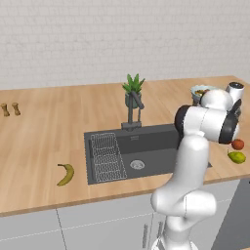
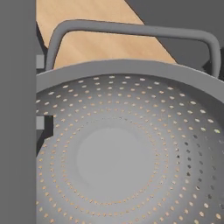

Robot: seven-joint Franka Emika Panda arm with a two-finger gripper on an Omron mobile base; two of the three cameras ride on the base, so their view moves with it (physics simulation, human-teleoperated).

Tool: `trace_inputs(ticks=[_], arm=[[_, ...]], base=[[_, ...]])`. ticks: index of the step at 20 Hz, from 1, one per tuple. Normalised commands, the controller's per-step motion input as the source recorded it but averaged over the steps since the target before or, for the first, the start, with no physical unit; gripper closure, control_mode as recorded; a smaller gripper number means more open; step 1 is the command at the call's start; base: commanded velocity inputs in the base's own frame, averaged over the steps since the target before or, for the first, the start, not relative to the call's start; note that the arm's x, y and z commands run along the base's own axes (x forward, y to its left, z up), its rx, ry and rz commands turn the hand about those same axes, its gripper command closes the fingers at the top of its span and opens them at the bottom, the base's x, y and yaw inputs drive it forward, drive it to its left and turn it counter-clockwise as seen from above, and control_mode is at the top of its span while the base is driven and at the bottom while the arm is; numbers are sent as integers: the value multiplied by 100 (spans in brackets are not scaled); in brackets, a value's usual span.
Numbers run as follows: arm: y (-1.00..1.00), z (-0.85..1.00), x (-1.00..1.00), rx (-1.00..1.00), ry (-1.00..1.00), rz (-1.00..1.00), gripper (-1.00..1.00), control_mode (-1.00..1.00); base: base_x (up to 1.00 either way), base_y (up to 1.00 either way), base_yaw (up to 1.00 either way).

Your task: Put the colander in the sink, put the banana, pear, orange in the colander, and turn on the sink faucet and pour water over the colander.

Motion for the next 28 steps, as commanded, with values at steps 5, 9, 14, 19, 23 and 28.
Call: trace_inputs(ticks=[5, 9, 14, 19, 23, 28], arm=[[13, 66, -65, -1, 0, 13, 100, -100], [27, 50, -74, 0, 5, 7, 100, -100], [48, 24, -75, 6, 12, 15, 100, -100], [62, 4, -53, 16, 15, 19, 100, -100], [84, -7, -13, 11, 2, 23, 100, -100], [83, -23, 21, 4, 0, 22, 100, -100]], base=[[0, 0, 0], [0, 0, 0], [0, 0, 0], [0, 0, 0], [0, 0, 0], [0, 0, 0]])
